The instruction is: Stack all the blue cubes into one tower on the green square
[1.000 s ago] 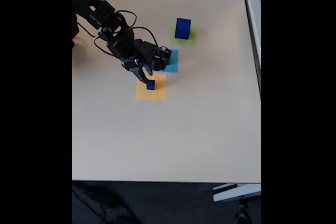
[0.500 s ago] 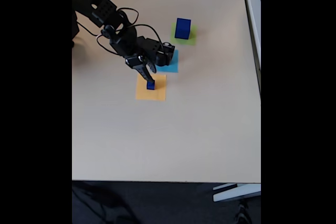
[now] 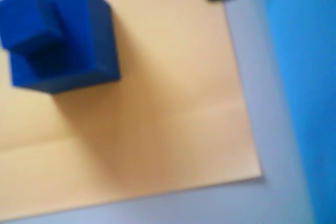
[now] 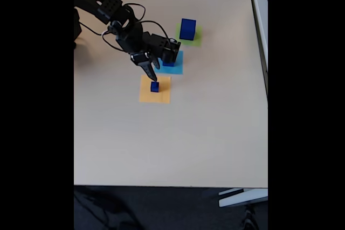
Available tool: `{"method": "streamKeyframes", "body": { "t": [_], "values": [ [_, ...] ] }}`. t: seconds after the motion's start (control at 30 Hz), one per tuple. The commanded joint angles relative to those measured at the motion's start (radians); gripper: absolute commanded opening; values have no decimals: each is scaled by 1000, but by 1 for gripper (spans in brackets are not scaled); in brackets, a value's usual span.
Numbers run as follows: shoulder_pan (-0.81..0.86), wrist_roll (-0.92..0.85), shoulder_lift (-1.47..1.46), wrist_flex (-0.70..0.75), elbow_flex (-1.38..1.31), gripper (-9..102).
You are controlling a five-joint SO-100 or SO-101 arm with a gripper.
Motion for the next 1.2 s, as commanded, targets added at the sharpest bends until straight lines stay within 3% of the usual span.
{"method": "streamKeyframes", "body": {
  "t": [0.0, 0.77, 1.17],
  "values": [
    [-31, 17, 71, 18, -80, 23],
    [-287, 316, 17, 86, -146, 27],
    [-236, 253, -77, 17, -146, 30]
  ]
}}
